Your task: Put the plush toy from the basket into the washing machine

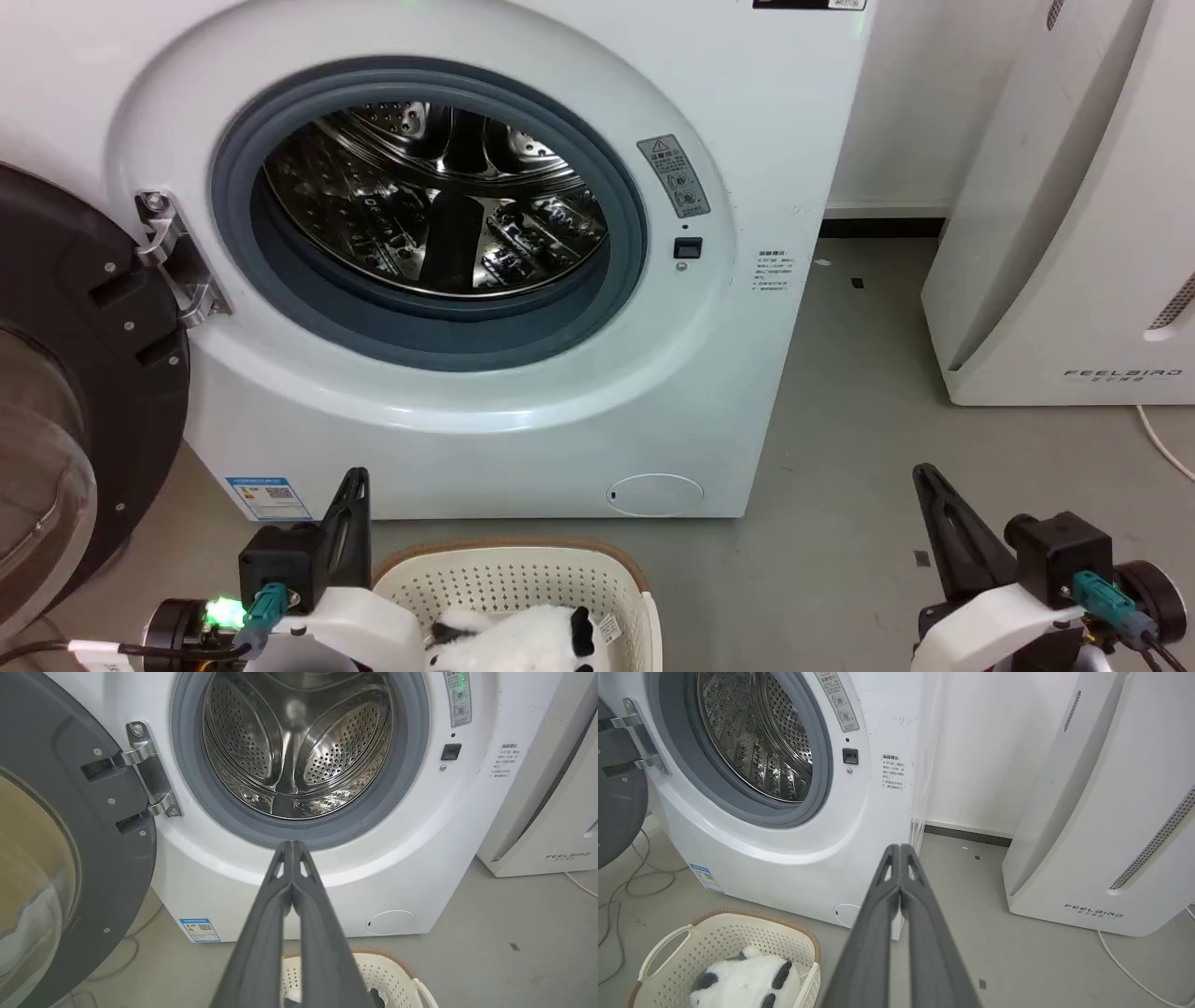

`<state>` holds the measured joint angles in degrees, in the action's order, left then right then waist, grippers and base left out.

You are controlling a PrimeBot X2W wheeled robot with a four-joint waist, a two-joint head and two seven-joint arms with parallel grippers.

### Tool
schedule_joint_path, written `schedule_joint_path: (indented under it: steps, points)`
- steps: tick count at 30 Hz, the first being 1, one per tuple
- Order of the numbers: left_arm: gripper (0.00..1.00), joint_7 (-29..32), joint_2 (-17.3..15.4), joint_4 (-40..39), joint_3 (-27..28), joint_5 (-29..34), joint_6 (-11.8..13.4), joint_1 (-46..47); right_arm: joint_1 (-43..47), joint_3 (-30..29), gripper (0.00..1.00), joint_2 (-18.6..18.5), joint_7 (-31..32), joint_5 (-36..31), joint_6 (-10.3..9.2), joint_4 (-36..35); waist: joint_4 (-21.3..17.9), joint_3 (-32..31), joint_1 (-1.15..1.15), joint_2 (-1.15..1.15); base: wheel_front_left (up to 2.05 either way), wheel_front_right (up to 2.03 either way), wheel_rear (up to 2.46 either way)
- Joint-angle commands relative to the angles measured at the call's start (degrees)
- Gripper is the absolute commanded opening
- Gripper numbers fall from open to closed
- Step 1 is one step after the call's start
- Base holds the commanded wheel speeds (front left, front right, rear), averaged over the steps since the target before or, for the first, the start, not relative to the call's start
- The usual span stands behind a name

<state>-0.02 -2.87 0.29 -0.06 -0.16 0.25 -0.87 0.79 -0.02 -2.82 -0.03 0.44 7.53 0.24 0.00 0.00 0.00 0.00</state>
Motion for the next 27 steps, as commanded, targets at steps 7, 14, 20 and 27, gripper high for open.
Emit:
schedule_joint_path:
  steps: [7, 14, 20, 27]
  points:
    - [0.00, 0.0, 0.0, -0.3, 0.1, 0.2, -0.2, 0.9, -0.8, 0.0, 0.00, -0.1, 0.0, -0.4, -0.04, -0.2, 0.0, 0.0, 0.00, 0.00, 0.00, 0.00, 0.00]
    - [0.00, 0.0, 0.0, -0.3, 0.1, 0.2, -0.2, 0.9, -0.8, 0.0, 0.00, -0.1, 0.0, -0.4, -0.04, -0.2, 0.0, 0.0, 0.00, 0.00, 0.00, 0.00, 0.00]
    - [0.00, 0.0, 0.0, -0.3, 0.1, 0.2, -0.2, 0.9, -0.8, 0.0, 0.00, -0.1, 0.0, -0.4, -0.04, -0.2, 0.0, 0.0, 0.00, 0.00, 0.00, 0.00, 0.00]
    - [1.00, -0.4, 0.0, 0.2, -0.3, -0.3, 0.3, 0.1, 0.0, -0.5, 1.00, 0.0, -0.4, 0.4, 0.01, 0.0, 0.0, 0.1, 0.00, 0.00, 0.00, 0.00, 0.00]
